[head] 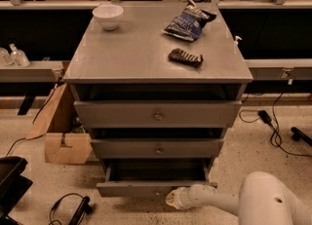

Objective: Close bottom drawer

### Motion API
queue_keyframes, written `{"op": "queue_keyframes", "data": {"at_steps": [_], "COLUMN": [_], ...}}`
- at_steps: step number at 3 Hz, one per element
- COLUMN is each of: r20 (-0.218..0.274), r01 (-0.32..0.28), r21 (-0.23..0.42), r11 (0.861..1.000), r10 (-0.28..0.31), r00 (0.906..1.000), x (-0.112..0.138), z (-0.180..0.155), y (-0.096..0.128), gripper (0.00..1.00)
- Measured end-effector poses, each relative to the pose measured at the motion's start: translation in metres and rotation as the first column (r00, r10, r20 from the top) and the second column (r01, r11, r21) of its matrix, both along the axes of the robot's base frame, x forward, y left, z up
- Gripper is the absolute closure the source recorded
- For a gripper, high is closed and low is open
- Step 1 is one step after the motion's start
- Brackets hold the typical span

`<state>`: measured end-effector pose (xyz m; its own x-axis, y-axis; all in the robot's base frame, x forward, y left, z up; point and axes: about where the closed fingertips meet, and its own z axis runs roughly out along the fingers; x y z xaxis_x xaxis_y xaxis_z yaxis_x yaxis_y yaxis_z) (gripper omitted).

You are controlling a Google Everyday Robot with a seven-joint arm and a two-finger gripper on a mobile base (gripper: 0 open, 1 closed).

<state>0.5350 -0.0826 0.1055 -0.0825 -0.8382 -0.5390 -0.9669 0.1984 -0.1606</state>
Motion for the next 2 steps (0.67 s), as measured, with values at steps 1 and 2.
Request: {"op": "queue_keyframes", "data": {"at_steps": [1,2], "r20": [0.017,0.019], "r01": [0.001,0.001], "r21": [-0.001,-0.001], "r11": [1.0,1.0], "r10": [-0.001,-0.001], "r00": [0.9999,0.9998], "x": [0.018,0.018], "z": [0.0023,0.0025], "y": [0.0045,0.0048], "gripper": [1.0,1.0]}}
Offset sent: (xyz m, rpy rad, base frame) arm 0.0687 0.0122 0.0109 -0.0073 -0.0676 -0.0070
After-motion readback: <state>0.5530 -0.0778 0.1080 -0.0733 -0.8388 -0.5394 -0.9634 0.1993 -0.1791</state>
